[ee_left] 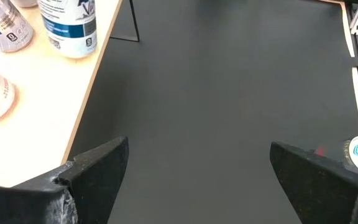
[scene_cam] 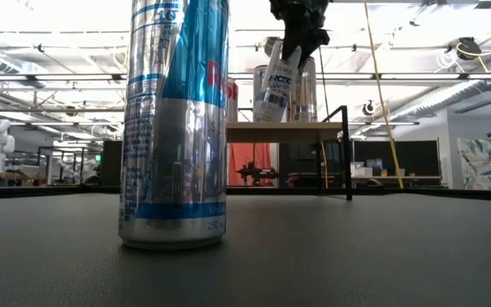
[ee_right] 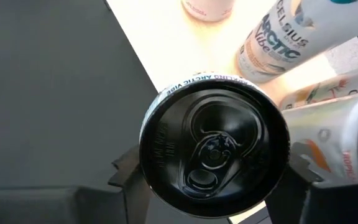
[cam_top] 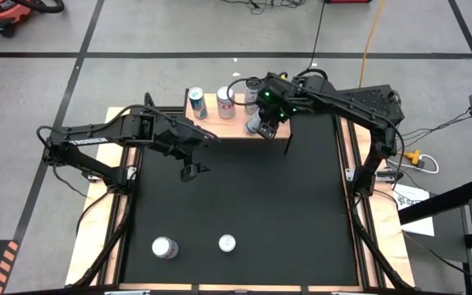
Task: Place canned beverage on shelf
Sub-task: Put the white blue soda can on the shelf aligned with the other white blue soda can
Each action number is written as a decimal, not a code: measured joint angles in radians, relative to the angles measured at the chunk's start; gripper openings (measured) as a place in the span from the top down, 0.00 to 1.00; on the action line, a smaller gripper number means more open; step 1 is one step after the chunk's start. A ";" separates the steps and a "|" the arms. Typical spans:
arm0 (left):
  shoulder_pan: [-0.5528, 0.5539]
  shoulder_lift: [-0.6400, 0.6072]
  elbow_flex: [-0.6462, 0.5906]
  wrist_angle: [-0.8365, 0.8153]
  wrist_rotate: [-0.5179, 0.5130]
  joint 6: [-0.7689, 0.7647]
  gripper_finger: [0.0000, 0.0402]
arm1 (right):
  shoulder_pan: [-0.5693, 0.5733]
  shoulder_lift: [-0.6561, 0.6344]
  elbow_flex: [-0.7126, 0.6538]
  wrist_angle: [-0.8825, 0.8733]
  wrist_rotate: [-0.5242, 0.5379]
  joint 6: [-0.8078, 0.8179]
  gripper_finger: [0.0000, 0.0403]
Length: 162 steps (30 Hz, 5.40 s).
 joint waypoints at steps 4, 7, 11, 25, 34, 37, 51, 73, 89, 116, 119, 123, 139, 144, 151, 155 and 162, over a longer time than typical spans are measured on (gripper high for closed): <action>0.000 0.000 0.000 0.000 0.000 -0.002 0.02 | -0.001 0.000 0.000 0.004 0.001 0.005 0.46; 0.000 0.000 0.000 0.000 0.000 -0.002 0.02 | -0.001 0.000 0.000 0.007 0.001 -0.004 0.46; -0.001 0.000 0.000 0.000 0.000 -0.002 0.02 | -0.007 0.000 0.000 0.007 -0.001 -0.018 0.46; -0.001 0.000 0.000 0.000 0.000 0.003 0.02 | -0.011 0.033 0.002 0.044 0.006 -0.018 0.46; -0.001 0.000 0.000 0.000 0.000 0.005 0.02 | -0.011 0.030 0.040 0.011 0.004 -0.018 0.46; -0.001 0.000 0.000 0.000 0.000 0.005 0.02 | -0.011 0.030 0.063 0.004 0.004 -0.013 0.46; -0.001 0.000 0.000 0.000 0.000 0.003 0.02 | -0.011 0.029 0.082 -0.054 0.001 -0.020 0.46; -0.001 0.000 0.000 0.001 0.000 0.003 0.02 | -0.017 0.054 0.084 -0.064 0.000 -0.094 0.46; -0.001 0.000 0.000 0.001 0.000 0.002 0.02 | -0.017 0.055 0.083 -0.057 -0.003 -0.067 0.46; -0.001 0.000 0.000 0.001 0.000 0.002 0.02 | -0.017 0.055 0.083 0.009 0.000 -0.078 0.34; -0.001 0.000 0.000 0.001 0.000 0.002 0.02 | -0.017 0.055 0.083 0.008 0.000 -0.078 0.34; -0.001 0.000 0.000 0.001 0.000 0.002 0.02 | -0.017 0.055 0.083 0.000 0.001 -0.073 0.34; -0.001 0.000 0.000 0.001 0.000 0.003 0.02 | -0.017 0.063 0.083 -0.038 0.001 -0.044 0.34; -0.001 0.000 0.000 0.000 0.000 0.003 0.02 | -0.017 0.088 0.083 -0.014 0.001 -0.048 0.34; -0.001 0.000 0.000 0.000 0.000 0.005 0.02 | -0.017 0.114 0.083 0.017 0.009 -0.052 0.34; -0.001 0.000 0.000 0.000 0.000 0.005 0.02 | -0.017 0.115 0.083 0.028 0.050 -0.048 0.34; -0.001 0.000 0.000 0.000 0.000 0.005 0.02 | -0.016 0.114 0.083 0.041 0.052 -0.045 0.34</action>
